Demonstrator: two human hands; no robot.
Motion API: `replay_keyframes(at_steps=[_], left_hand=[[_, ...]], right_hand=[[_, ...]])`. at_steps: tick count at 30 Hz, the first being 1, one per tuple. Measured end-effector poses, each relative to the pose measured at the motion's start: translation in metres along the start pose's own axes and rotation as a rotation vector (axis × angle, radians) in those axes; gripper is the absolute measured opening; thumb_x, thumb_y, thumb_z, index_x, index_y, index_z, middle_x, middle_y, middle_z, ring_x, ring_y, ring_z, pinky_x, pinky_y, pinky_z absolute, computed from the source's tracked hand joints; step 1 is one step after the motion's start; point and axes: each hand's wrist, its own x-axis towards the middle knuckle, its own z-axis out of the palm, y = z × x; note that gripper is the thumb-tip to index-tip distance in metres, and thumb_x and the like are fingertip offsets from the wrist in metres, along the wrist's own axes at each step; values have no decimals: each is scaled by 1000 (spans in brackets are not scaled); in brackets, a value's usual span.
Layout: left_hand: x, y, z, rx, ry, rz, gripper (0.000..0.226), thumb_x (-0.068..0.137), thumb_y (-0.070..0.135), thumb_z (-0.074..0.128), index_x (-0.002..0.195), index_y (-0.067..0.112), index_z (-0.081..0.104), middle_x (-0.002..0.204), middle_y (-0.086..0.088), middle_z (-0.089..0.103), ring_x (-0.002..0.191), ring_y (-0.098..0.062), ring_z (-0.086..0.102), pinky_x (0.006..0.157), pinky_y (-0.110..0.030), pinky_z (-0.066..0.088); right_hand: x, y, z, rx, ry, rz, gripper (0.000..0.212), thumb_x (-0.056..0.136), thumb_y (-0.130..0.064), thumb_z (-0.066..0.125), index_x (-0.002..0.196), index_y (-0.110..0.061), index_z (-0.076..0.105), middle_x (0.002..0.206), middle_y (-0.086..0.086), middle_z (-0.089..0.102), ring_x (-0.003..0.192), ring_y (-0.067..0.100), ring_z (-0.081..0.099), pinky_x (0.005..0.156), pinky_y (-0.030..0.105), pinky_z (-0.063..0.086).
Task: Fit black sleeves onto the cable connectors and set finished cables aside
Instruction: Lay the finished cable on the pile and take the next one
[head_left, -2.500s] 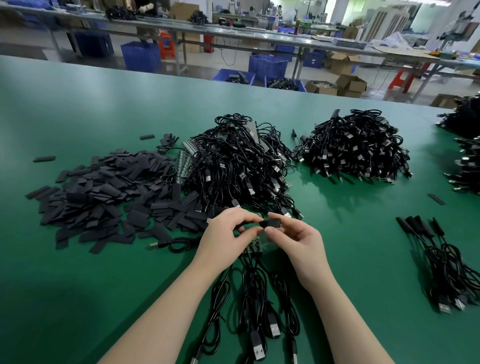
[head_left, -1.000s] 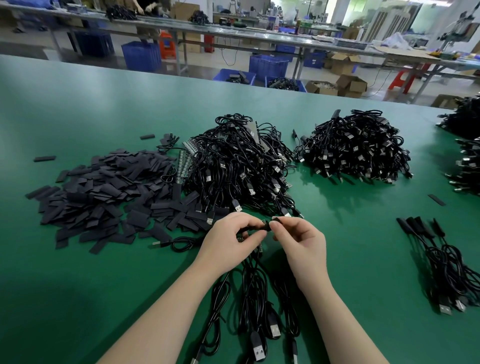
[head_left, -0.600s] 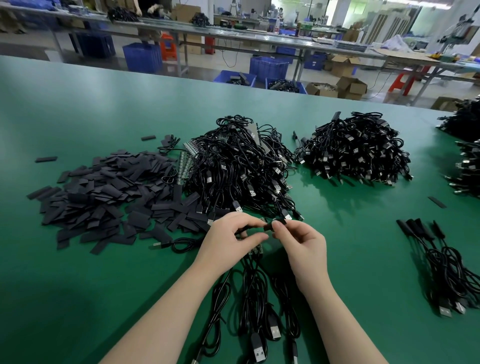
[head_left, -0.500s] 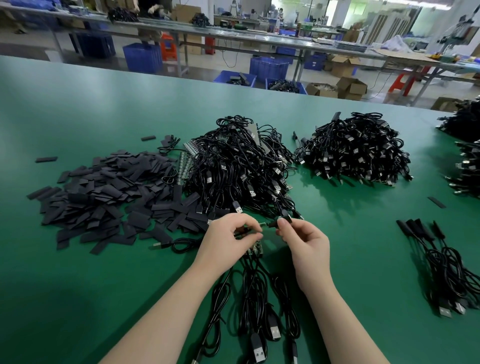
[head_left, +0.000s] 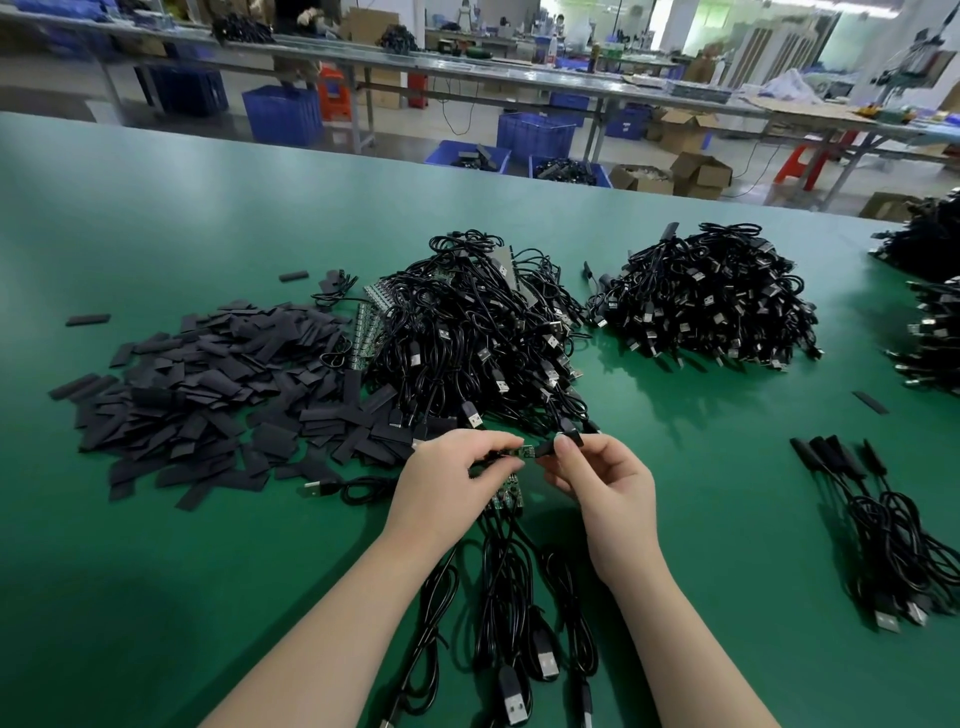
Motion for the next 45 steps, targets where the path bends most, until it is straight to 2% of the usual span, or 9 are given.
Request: replay_keyframes(at_steps=[5, 8, 11, 14, 19, 24, 32, 38, 45], left_hand=[[-1, 2, 1, 73, -38, 30, 21, 91, 37, 65, 112, 38, 71, 108, 21, 68, 103, 5, 59, 84, -25, 54], [0, 3, 1, 56, -34, 27, 20, 92, 34, 64, 110, 34, 72, 108, 19, 68, 103, 4, 60, 85, -27, 54], [1, 1, 1, 43, -38, 19, 18, 92, 33, 64, 108, 33, 73, 105, 18, 69, 100, 4, 61, 86, -28, 54], [1, 0, 1, -5, -26, 2, 17, 91, 32, 66, 106, 35, 73, 102, 23, 67, 99, 6, 61, 86, -25, 53], [2, -2, 2, -62, -44, -32, 18, 87, 35, 70, 103, 43, 71, 102, 27, 66, 98, 6, 61, 86, -22, 53], [1, 0, 1, -96, -50, -18, 25, 85, 34, 72, 92, 58, 65, 99, 29, 66, 97, 7, 62, 86, -21, 53], [2, 0, 1, -107, -40, -15, 25, 85, 33, 72, 93, 56, 66, 102, 35, 64, 96, 8, 62, 85, -18, 53], [2, 0, 0, -121, -45, -12, 30, 86, 29, 72, 90, 57, 64, 101, 35, 64, 94, 8, 62, 83, -15, 52], [2, 2, 0, -150, -46, -29, 27, 86, 30, 72, 90, 55, 66, 98, 33, 66, 91, 8, 64, 82, -18, 53]], right_hand=[[-2, -2, 1, 34, 33, -14, 4, 83, -19, 74, 80, -18, 70, 84, 11, 76, 82, 25, 74, 70, 26, 57], [-3, -5, 2, 6, 9, -66, 5, 80, -21, 73, 77, -25, 75, 83, 7, 76, 82, 21, 73, 73, 26, 58], [-2, -3, 2, -55, 3, -102, 19, 85, -8, 73, 76, -24, 76, 82, 3, 75, 79, 14, 71, 73, 24, 57], [-2, -3, 3, -69, 19, -126, 22, 85, -2, 72, 75, -21, 74, 82, 2, 75, 78, 12, 71, 73, 22, 57], [-4, -4, 4, -118, 35, -163, 29, 85, -3, 73, 76, -30, 75, 82, -2, 75, 79, 11, 70, 77, 22, 56], [-4, -3, 3, -158, 30, -181, 28, 86, -5, 73, 78, -32, 75, 85, -3, 76, 81, 13, 71, 77, 23, 56], [-4, -6, 3, -119, -3, -156, 30, 83, 0, 74, 75, -29, 73, 90, 2, 77, 84, 14, 73, 76, 21, 56], [-5, -8, 5, -133, -10, -193, 30, 79, 4, 77, 76, -25, 71, 88, 1, 77, 82, 11, 73, 72, 15, 53], [-4, -7, 2, -156, 8, -173, 25, 81, -2, 78, 74, -25, 70, 85, 3, 76, 81, 15, 72, 72, 18, 54]])
